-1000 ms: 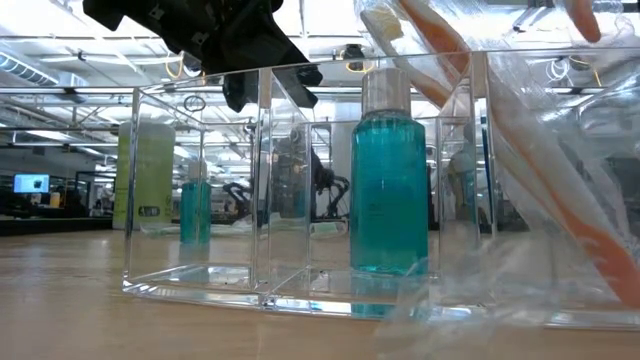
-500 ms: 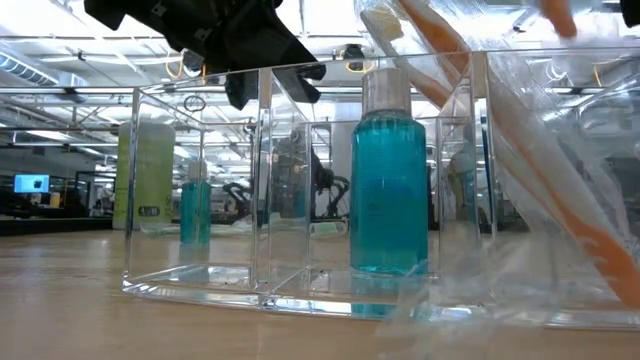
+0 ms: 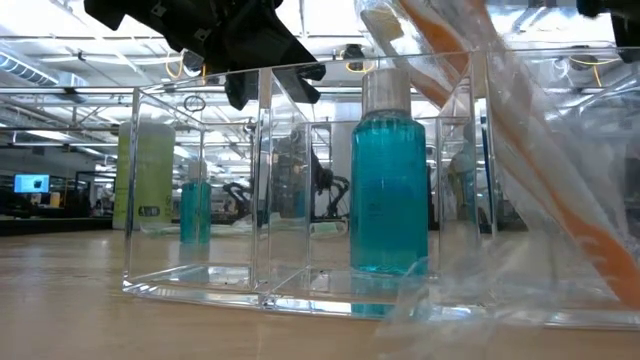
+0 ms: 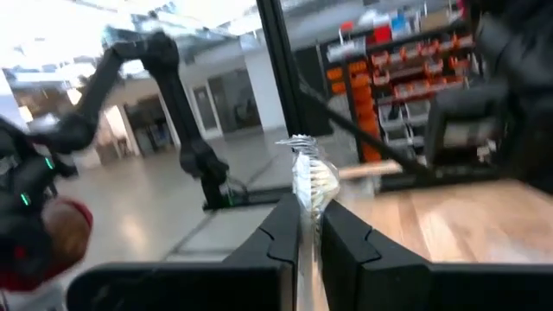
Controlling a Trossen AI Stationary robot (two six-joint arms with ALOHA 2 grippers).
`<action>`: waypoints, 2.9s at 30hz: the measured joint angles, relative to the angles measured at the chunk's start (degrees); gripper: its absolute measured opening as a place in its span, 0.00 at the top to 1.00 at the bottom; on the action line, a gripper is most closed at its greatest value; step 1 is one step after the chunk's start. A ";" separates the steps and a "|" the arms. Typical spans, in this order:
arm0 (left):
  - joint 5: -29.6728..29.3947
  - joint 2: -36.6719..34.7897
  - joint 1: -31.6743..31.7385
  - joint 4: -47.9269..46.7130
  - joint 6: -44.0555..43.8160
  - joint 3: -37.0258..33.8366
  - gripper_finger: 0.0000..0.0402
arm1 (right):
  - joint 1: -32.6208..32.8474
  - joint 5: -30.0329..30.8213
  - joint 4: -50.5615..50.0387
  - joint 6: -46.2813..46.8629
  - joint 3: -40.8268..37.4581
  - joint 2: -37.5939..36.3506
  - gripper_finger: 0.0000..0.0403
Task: Pick & Place toothbrushing station
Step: Put the orange toothbrush into the transparent organizer
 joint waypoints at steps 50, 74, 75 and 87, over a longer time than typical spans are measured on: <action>0.04 0.00 0.00 -0.15 -0.76 -0.02 0.51 | 2.18 -4.75 -15.98 -9.37 -0.13 -4.58 0.66; 0.03 0.02 0.00 0.22 -0.85 -0.01 0.51 | 2.46 -7.43 -65.59 -9.94 26.22 -13.48 0.88; 0.04 0.02 -0.02 0.21 -0.85 -0.01 0.51 | 2.37 -8.89 -65.54 -9.92 26.46 -13.48 0.89; -0.42 0.02 0.04 0.11 -1.04 0.00 0.51 | 0.26 -10.83 -65.38 -9.41 26.51 -6.82 0.99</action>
